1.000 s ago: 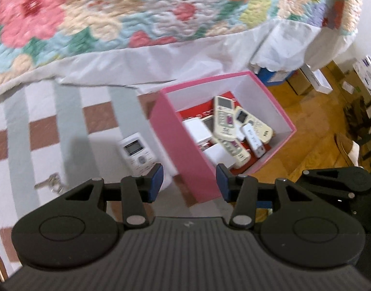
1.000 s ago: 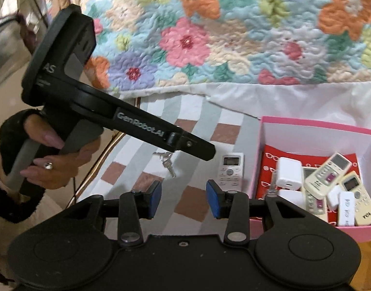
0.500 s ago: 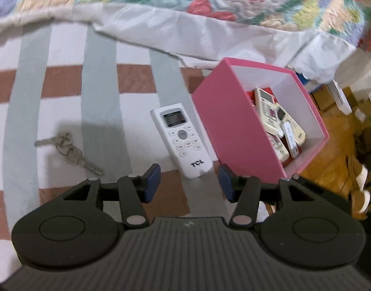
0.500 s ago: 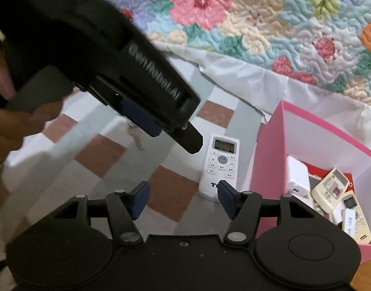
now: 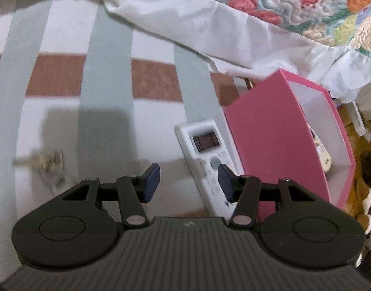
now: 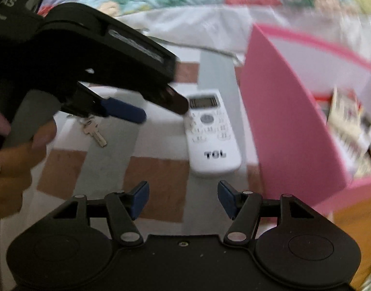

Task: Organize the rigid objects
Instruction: 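Move the left gripper back toward the white TCL remote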

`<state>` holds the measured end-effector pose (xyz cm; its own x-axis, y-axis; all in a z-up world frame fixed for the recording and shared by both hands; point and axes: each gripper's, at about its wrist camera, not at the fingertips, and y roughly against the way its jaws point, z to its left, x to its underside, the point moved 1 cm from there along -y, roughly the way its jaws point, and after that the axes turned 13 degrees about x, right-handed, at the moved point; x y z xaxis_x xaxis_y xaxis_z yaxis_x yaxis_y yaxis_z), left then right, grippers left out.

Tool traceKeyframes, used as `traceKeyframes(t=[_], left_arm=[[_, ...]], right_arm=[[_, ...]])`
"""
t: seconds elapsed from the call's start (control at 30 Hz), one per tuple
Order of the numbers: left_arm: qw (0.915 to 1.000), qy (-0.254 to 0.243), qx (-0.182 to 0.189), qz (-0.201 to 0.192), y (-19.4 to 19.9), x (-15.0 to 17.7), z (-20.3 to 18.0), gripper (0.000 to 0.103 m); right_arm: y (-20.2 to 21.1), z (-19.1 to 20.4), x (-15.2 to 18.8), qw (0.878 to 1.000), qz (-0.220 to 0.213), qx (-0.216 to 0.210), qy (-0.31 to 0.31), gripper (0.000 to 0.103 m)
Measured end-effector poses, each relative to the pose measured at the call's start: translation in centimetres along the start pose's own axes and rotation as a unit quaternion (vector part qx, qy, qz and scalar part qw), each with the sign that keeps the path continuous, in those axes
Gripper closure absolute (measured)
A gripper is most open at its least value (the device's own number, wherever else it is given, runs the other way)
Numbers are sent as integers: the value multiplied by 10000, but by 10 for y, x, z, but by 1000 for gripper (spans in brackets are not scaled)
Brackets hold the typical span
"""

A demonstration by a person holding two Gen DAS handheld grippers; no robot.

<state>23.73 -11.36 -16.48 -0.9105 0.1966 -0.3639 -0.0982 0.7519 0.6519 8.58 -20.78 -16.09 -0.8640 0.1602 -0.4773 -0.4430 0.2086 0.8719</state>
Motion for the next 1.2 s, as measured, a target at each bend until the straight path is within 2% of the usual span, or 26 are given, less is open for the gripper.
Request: traceKeyframes(t=[0.03,0.1,0.2,0.33,0.43,0.5,0.63,0.77,0.87,0.97,1.0,1.1,1.13,1.2], left_arm=[[10000,-78,11,-42,-2,-8,1,52],[9998,-153,-16,-127,-8,-24,3,53],[9997,-204,-52,-139,-26,-46,7,54],[9997,-99,169,-117,-49,-61,11,62],[9997,-201,171,-11,-60,-62,9,71],[9990,-198,318,232,-66,-57,8,79],[9988,-403,230,179,-60,-46,6,81],[9995,-45,268,150,-41,-38,20,81],[9995,39,276,121,-27,-28,28,81],[9982,266,508,184,-23,-21,34,80],[9975,423,527,195,-23,-19,37,80],[9993,299,24,-222,-8,-12,36,80],[9992,287,-34,-275,-1,-12,35,79],[9986,433,65,-308,9,-11,35,77]], right_arm=[[-4,-3,1,9999,17,-21,-166,35],[-2,-5,5,9993,-224,-11,-291,35],[-3,-4,8,9990,-379,0,-244,35],[-3,-2,9,9986,-525,10,-104,34],[-2,-4,9,9982,-587,-43,-76,35],[-2,-4,10,9980,-627,-67,-17,34],[2,-4,13,9979,-648,-42,42,36],[4,-4,13,9982,-565,-89,175,38],[11,2,15,9978,-324,-452,358,38],[22,17,21,9909,-158,-1116,739,52],[27,23,22,9885,-225,-1128,981,51],[42,25,23,9863,-569,-675,1392,49],[46,22,23,9849,-703,-558,1483,48],[50,17,22,9797,-955,-256,1746,37]])
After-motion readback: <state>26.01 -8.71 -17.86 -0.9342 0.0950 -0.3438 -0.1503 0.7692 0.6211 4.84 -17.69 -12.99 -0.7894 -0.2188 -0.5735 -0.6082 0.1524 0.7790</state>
